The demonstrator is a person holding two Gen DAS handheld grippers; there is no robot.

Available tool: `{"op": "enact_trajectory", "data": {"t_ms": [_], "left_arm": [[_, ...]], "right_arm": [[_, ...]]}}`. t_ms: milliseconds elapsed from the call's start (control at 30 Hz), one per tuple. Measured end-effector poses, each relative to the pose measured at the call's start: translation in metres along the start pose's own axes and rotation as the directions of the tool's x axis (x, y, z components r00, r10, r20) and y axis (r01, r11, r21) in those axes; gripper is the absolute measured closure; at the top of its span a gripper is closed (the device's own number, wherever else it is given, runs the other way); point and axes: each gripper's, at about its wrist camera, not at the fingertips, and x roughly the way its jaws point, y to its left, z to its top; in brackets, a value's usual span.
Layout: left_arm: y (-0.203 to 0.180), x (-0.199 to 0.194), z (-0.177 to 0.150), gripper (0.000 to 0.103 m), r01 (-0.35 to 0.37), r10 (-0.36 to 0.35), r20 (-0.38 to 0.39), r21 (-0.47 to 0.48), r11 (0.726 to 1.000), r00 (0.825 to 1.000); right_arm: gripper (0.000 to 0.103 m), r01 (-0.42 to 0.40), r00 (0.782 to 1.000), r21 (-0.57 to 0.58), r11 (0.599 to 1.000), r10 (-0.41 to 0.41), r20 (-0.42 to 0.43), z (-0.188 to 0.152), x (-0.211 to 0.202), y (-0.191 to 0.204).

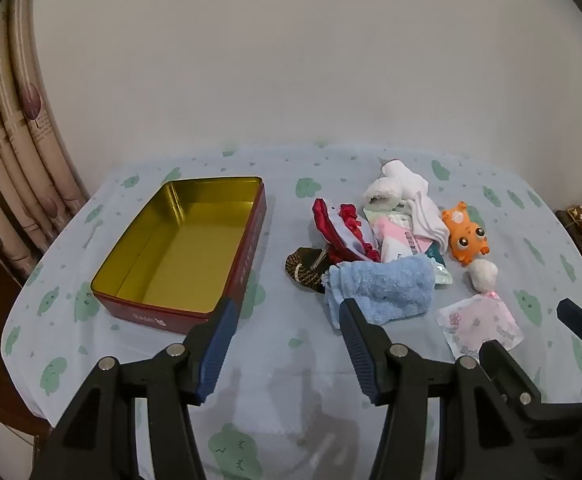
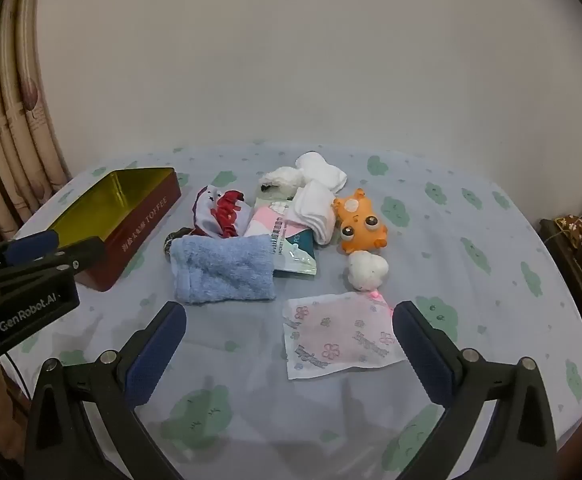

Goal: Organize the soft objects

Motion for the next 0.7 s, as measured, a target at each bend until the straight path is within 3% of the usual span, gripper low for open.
{"op": "enact_trajectory", "data": {"t_ms": [700], "left_arm": [[0.003,-0.003,0.001,0.048,-0.001,0.001,0.003,-0.003,1.0,1.0]], "right_arm": [[0.001,0.001,1.0,-0.02,1.0,-0.002,-0.026,0.002,-0.002,-0.004]]}}
